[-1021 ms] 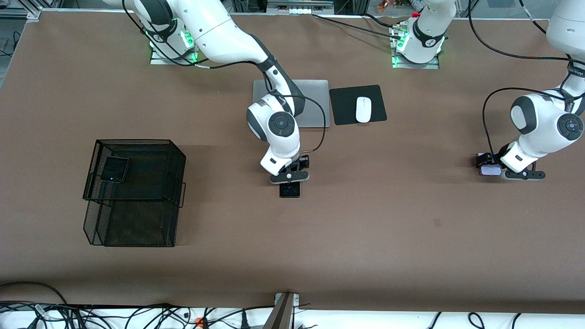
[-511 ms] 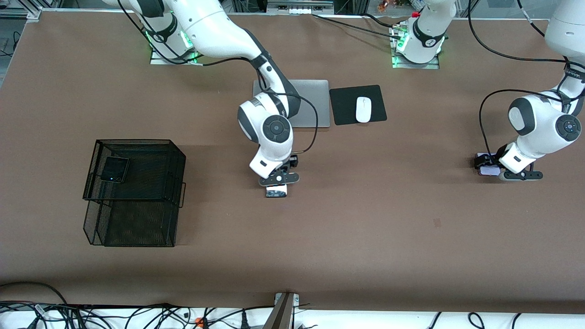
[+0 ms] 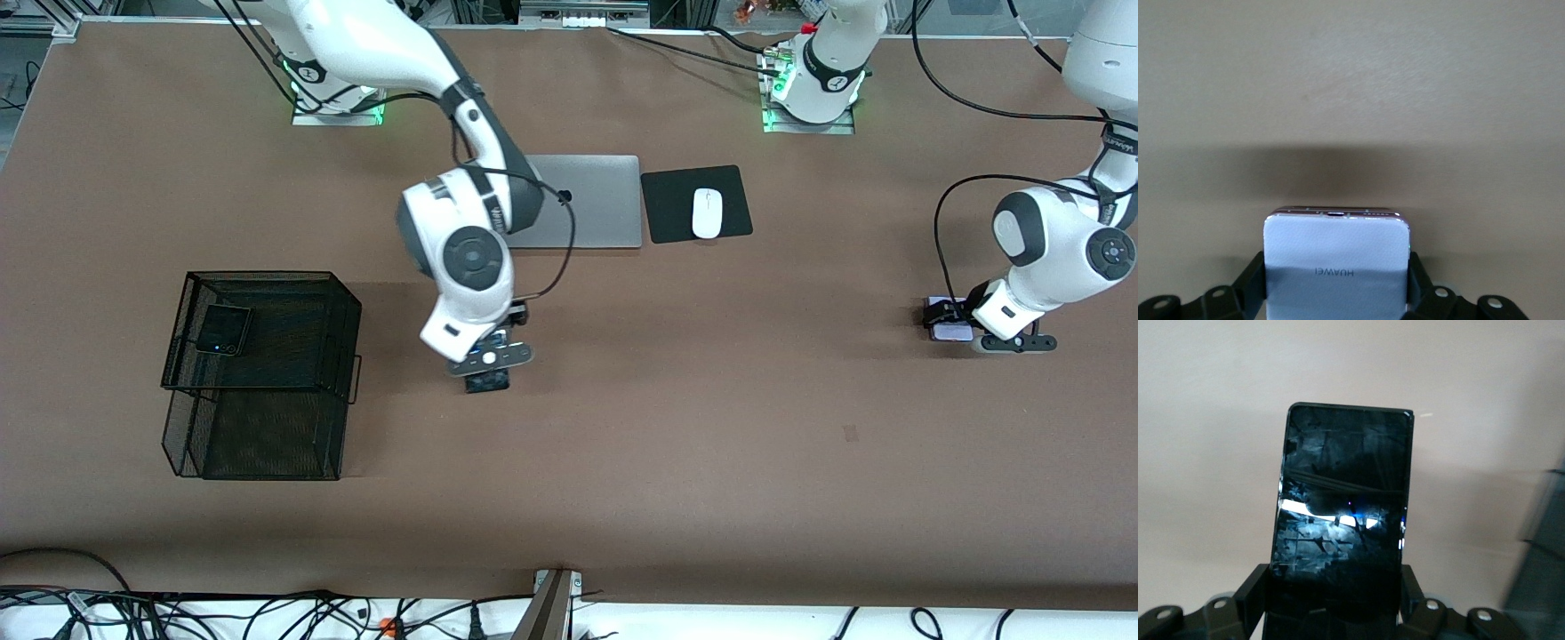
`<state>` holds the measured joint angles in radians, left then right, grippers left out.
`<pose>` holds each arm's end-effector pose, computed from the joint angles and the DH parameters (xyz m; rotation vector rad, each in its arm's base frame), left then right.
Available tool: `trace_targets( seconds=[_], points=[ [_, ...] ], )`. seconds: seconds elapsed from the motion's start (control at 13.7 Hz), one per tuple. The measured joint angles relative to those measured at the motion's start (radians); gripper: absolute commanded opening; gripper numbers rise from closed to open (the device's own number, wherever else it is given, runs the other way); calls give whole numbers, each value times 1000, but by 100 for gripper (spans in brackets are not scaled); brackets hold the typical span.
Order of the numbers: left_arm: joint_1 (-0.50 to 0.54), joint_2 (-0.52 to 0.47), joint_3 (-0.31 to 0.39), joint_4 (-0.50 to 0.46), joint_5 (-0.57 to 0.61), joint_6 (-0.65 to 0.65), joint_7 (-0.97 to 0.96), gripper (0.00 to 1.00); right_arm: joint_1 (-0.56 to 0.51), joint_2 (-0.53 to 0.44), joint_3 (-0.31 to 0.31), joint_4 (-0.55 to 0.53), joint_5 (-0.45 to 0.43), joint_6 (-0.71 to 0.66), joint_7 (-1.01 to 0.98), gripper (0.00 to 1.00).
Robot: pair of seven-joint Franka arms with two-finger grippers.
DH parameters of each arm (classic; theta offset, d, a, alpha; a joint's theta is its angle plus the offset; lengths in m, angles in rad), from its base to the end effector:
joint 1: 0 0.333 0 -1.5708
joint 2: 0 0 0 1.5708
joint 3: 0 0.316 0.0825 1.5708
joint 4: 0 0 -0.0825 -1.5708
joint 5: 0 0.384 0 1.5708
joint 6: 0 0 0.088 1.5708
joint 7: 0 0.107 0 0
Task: Place phones with both arms
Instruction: 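Lower the black phone into the basket while the left gripper carries the white phone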
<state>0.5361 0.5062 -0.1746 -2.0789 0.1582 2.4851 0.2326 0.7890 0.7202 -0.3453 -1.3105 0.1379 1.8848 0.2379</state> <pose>0.5396 0.2024 0.1760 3.1182 0.0262 -0.1334 0.6222 0.3694 0.3213 2.9911 0.3366 -0.0989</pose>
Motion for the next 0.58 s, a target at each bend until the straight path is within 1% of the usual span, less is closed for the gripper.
trace_targets(
  seconds=[0.07, 0.15, 0.29, 0.44, 0.58],
  points=[
    [-2, 0, -20, 43, 0, -60, -20, 0, -27, -29, -29, 1, 0, -35, -35, 0],
    [-9, 0, -40, 83, 0, -104, -47, 0, -51, -60, -71, 0, 0, -73, -73, 0],
    [-56, 4, -63, 137, 0, -143, -121, 0, -78, -111, -175, -7, 0, -129, -173, 0],
    [-154, 25, -67, 175, -1, -156, -227, 0, -89, -162, -264, -57, 2, -144, -281, 0],
    [-265, 59, -70, 210, -2, -163, -364, 0, -92, -227, -310, -160, 5, -134, -317, 0]
  ],
)
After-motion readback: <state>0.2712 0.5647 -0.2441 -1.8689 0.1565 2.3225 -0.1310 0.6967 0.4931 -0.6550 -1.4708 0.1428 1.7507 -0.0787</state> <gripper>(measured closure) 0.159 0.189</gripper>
